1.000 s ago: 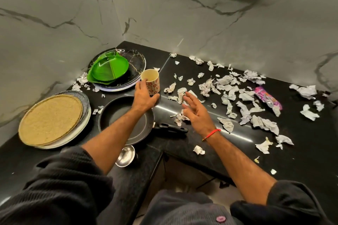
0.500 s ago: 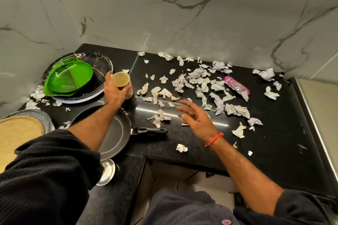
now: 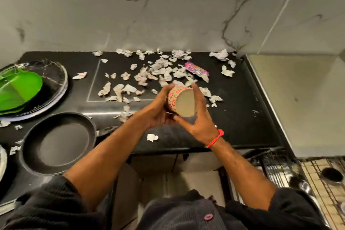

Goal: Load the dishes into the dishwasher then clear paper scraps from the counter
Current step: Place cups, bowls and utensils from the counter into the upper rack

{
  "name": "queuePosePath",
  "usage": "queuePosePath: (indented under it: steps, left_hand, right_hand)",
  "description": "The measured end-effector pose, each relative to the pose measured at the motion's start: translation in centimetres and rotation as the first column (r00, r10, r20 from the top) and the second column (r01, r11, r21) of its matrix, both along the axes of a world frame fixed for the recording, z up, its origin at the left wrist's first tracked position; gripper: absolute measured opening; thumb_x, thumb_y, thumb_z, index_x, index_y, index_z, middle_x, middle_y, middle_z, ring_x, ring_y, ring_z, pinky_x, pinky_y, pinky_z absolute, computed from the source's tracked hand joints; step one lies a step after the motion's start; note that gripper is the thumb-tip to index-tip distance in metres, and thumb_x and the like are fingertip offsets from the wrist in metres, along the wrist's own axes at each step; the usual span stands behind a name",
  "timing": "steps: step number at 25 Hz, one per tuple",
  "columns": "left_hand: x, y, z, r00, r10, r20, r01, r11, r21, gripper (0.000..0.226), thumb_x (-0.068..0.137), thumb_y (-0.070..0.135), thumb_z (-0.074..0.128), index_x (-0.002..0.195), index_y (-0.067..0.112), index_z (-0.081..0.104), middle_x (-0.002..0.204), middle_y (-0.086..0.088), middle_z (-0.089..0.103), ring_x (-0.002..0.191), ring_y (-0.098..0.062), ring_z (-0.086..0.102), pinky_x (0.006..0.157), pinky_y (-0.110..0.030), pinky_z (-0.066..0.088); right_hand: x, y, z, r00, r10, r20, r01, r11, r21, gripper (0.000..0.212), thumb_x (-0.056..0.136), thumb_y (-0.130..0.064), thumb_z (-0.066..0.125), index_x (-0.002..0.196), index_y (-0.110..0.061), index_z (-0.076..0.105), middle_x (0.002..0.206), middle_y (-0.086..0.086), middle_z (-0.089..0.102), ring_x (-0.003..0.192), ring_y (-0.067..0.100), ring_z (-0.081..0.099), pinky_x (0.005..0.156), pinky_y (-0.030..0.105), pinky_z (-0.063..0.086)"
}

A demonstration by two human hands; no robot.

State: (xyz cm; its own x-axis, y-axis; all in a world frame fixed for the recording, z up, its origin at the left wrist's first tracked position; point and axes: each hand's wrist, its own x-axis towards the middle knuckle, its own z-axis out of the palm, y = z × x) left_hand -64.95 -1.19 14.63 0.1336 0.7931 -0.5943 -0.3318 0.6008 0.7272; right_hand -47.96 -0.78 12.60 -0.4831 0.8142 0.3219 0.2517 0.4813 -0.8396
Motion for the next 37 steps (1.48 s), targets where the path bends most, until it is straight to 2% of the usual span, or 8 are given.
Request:
queuePosePath:
  steps: [5, 12, 15, 19, 23, 29, 33, 37]
  left_hand:
    - [10.0, 0.2, -1.7, 0.917, -0.381, 0.116, 0.395, 0.907, -0.143, 0.082, 0.079, 0.084, 0.039, 0.094, 0.007, 0.064, 0.062, -0.006, 0.055, 0.047, -0.013, 0.049, 0.053, -0.036, 0.059]
    - [27.4, 1.0, -2.9, 0.678, -0.719, -0.153, 0.704, 0.695, -0.145, 0.091, 0.089, 0.083, 0.02, 0.114, 0.009, 0.067, 0.095, -0.018, 0.072, 0.067, -0.023, 0.066, 0.061, -0.034, 0.06]
    - [35.9, 0.8, -4.1, 0.643, -0.73, -0.231, 0.734, 0.674, -0.086, 0.063, 0.094, 0.074, 0.03, 0.123, 0.025, 0.059, 0.116, -0.014, 0.068, 0.089, -0.03, 0.074, 0.074, -0.044, 0.061]
    - [45.7, 0.0, -8.6, 0.572, -0.798, -0.187, 0.797, 0.595, -0.103, 0.038, 0.098, 0.05, 0.053, 0.131, 0.031, 0.05, 0.13, -0.011, 0.064, 0.101, -0.035, 0.072, 0.082, -0.045, 0.061]
    - [53.5, 0.5, -16.8, 0.583, -0.775, -0.244, 0.748, 0.629, -0.212, 0.047, 0.102, 0.019, 0.056, 0.147, 0.011, 0.044, 0.135, -0.021, 0.058, 0.089, -0.033, 0.072, 0.072, -0.038, 0.063]
    - [58.2, 1.5, -25.4, 0.554, -0.72, -0.418, 0.638, 0.69, -0.342, 0.043, 0.105, 0.005, 0.043, 0.148, 0.015, 0.044, 0.141, -0.016, 0.053, 0.102, -0.035, 0.069, 0.057, -0.03, 0.062]
    - [58.7, 2.7, -28.6, 0.431, -0.762, -0.483, 0.592, 0.643, -0.486, 0.049, 0.104, 0.005, 0.043, 0.148, 0.025, 0.04, 0.144, -0.015, 0.048, 0.106, -0.041, 0.066, 0.045, -0.027, 0.056]
    - [60.0, 3.7, -29.7, 0.267, -0.845, -0.463, 0.678, 0.506, -0.533, 0.043, 0.104, 0.012, 0.044, 0.145, 0.023, 0.036, 0.125, -0.015, 0.061, 0.092, -0.036, 0.073, 0.049, -0.031, 0.059]
  right_hand:
    - [10.5, -1.8, 0.4, 0.972, -0.223, -0.076, 0.216, 0.973, -0.085, 0.101, 0.067, -0.024, 0.089, 0.147, -0.01, 0.03, 0.147, -0.005, 0.043, 0.135, 0.02, 0.045, 0.112, 0.042, 0.038]
    - [28.6, -5.9, -2.0, 0.821, -0.57, -0.029, 0.552, 0.806, -0.211, 0.087, 0.064, -0.031, 0.091, 0.136, -0.012, 0.045, 0.133, 0.0, 0.055, 0.124, 0.02, 0.053, 0.103, 0.047, 0.046]
    - [36.7, -8.2, -4.5, 0.739, -0.674, 0.016, 0.652, 0.708, -0.272, 0.085, 0.063, -0.036, 0.091, 0.135, -0.024, 0.047, 0.132, -0.005, 0.056, 0.124, 0.019, 0.053, 0.101, 0.046, 0.047]
    - [45.4, -10.3, -9.3, 0.673, -0.738, 0.05, 0.68, 0.59, -0.436, 0.083, 0.064, -0.025, 0.091, 0.134, -0.022, 0.047, 0.126, -0.01, 0.058, 0.116, 0.007, 0.057, 0.09, 0.022, 0.05]
    - [50.8, -10.6, -16.0, 0.67, -0.72, 0.181, 0.677, 0.493, -0.547, 0.087, 0.065, -0.02, 0.091, 0.138, -0.017, 0.046, 0.131, -0.007, 0.055, 0.116, 0.007, 0.051, 0.086, 0.005, 0.04]
    - [53.0, -9.1, -25.1, 0.74, -0.602, 0.3, 0.626, 0.455, -0.633, 0.081, 0.077, -0.004, 0.079, 0.147, -0.008, 0.037, 0.149, 0.011, 0.042, 0.129, 0.02, 0.047, 0.105, 0.035, 0.045]
    - [52.6, -7.3, -25.9, 0.657, -0.644, 0.392, 0.688, 0.3, -0.661, 0.044, 0.099, -0.027, 0.055, 0.137, -0.007, 0.05, 0.139, 0.013, 0.054, 0.084, 0.007, 0.063, 0.065, 0.021, 0.058]
    - [52.3, -6.1, -26.8, 0.611, -0.696, 0.378, 0.626, 0.133, -0.768, 0.047, 0.097, -0.03, 0.056, 0.136, -0.004, 0.051, 0.138, 0.018, 0.055, 0.097, 0.019, 0.062, 0.063, 0.025, 0.056]
